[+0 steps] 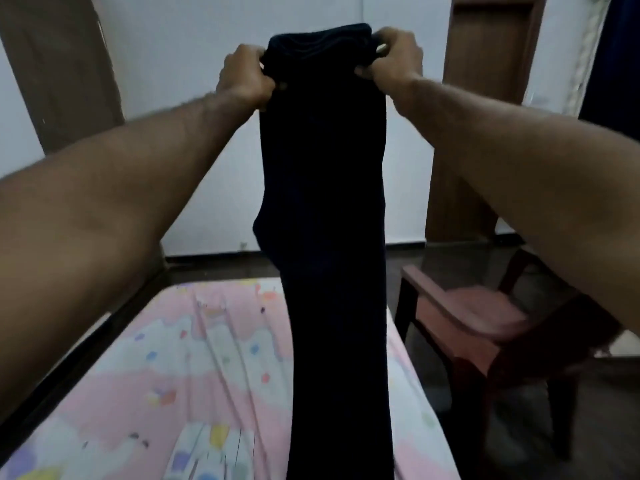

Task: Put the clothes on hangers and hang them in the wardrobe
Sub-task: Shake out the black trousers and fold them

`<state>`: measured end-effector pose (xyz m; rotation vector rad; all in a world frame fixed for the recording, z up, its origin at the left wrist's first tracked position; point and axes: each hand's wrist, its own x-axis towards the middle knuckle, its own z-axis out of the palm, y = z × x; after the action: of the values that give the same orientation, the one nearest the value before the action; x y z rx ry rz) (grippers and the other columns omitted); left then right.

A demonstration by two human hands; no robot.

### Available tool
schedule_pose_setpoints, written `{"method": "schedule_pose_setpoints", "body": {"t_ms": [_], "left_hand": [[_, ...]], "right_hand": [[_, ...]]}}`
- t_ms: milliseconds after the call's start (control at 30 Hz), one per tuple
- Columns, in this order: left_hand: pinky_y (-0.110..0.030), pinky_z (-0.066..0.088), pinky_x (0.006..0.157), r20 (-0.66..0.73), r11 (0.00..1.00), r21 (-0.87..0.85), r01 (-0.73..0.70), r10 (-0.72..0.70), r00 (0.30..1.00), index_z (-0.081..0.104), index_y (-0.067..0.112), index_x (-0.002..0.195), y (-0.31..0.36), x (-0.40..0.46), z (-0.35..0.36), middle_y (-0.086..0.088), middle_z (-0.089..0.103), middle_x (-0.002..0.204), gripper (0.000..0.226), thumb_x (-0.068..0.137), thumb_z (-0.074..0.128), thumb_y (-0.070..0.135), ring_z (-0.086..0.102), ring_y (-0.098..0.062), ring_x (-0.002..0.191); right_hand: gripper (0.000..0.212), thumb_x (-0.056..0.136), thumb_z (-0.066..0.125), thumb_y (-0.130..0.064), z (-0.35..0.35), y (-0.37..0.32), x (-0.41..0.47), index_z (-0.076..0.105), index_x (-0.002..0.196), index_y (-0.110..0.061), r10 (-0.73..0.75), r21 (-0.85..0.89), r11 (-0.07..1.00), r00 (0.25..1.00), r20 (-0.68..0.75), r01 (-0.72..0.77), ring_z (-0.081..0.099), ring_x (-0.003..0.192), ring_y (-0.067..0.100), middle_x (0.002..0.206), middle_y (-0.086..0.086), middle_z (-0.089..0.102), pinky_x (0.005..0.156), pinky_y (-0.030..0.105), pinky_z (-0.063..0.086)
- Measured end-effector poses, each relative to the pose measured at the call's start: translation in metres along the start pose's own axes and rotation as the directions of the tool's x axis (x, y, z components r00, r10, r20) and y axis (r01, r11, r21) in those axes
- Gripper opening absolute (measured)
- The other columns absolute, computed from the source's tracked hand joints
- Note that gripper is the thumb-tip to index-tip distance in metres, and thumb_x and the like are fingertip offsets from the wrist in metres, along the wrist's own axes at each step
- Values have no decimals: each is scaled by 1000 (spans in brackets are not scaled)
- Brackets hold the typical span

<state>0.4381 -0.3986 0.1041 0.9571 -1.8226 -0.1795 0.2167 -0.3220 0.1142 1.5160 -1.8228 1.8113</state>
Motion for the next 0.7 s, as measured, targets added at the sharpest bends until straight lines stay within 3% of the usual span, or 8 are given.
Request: {"method": "schedule_pose_setpoints", "body": {"t_ms": [100,200,300,400,467,533,600,700], "left_hand": [[-36,58,47,248,958,-237,159,-99,964,61,12,122,-48,-50,46,-10,73,102,32,92,64,3,75,-25,67],[-45,63,62,380,904,-321,281,-148,913,59,7,124,-91,-117,79,-11,72,103,33,92,64,1,76,-26,79],[-50,62,74,473,864,-335,377,-192,860,60,8,117,-131,-190,93,-4,69,94,31,87,68,1,74,-23,84],[-40,57,86,575,854,-324,408,-164,802,62,9,110,-160,-274,89,0,66,98,35,79,76,-2,65,-11,89],[-28,51,89,651,878,-276,392,-129,748,59,1,114,-171,-329,79,-2,64,103,37,81,74,-7,60,-4,90],[-23,54,82,730,880,-233,415,-124,672,56,-2,116,-171,-368,61,-5,64,102,35,85,69,-10,66,-7,88],[-26,59,67,783,872,-235,430,-92,615,57,1,122,-167,-378,43,-7,67,103,38,87,65,-11,74,-21,85],[-34,59,50,789,876,-266,401,-40,613,56,10,129,-157,-358,30,-4,70,111,39,93,65,-1,76,-33,77]], "right_hand": [[33,87,66,-1,17,54,-56,66,114,-21,118,1,993,987,109,-119,71,69,13,85,-4,71,67,38,64],[31,89,60,2,27,96,-129,60,114,-16,228,5,972,945,236,-236,75,75,21,89,4,72,66,43,64],[34,88,68,0,23,130,-205,56,118,-9,270,-40,960,882,386,-277,76,78,28,108,15,69,64,45,64],[32,86,74,0,7,152,-283,54,105,-15,254,-49,961,805,536,-271,75,68,26,108,19,67,55,38,61],[34,85,76,1,-5,162,-333,55,109,-10,263,-74,957,727,635,-281,74,67,28,103,15,67,52,36,60],[36,85,79,-5,-20,167,-370,58,113,-12,269,-98,952,639,721,-290,74,66,32,104,7,69,50,36,57],[41,84,82,-13,-32,163,-385,61,119,-17,259,-91,945,550,794,-314,71,63,35,106,2,71,52,40,56],[47,86,81,-15,-38,151,-370,61,128,-18,262,-54,921,510,819,-386,66,56,29,108,3,74,48,33,53]]}}
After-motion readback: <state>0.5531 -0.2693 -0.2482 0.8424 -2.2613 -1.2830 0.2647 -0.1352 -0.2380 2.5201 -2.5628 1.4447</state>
